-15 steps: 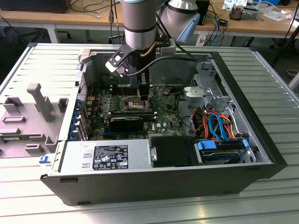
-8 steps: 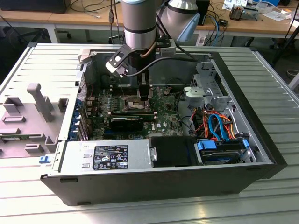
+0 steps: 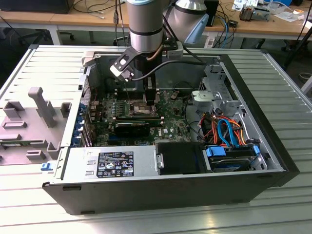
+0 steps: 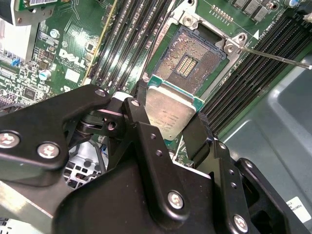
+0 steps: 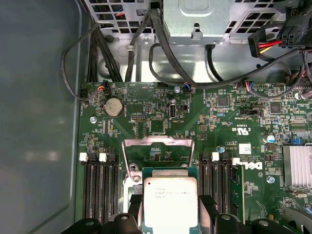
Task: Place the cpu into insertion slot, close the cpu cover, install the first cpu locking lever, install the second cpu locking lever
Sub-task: 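Place the cpu into insertion slot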
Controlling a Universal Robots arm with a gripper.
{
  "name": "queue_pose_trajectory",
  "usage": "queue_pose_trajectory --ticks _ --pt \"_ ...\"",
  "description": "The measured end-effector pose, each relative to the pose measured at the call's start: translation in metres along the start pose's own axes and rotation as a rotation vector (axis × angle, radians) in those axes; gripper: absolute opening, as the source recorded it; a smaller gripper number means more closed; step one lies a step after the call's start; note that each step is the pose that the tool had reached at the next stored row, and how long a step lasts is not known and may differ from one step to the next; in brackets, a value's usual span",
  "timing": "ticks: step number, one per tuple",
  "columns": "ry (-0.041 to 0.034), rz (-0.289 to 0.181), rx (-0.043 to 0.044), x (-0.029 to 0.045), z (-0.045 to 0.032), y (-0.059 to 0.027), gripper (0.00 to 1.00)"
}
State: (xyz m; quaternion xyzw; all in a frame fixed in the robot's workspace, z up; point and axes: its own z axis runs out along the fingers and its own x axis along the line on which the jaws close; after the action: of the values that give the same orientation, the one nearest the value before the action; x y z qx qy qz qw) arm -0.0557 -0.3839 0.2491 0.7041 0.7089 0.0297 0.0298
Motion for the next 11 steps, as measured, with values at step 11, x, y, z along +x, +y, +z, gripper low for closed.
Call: queue_pose_trajectory --ticks 11 --pt "0.0000 0.000 0.0000 0.0000 0.0026 -0.0002 0.54"
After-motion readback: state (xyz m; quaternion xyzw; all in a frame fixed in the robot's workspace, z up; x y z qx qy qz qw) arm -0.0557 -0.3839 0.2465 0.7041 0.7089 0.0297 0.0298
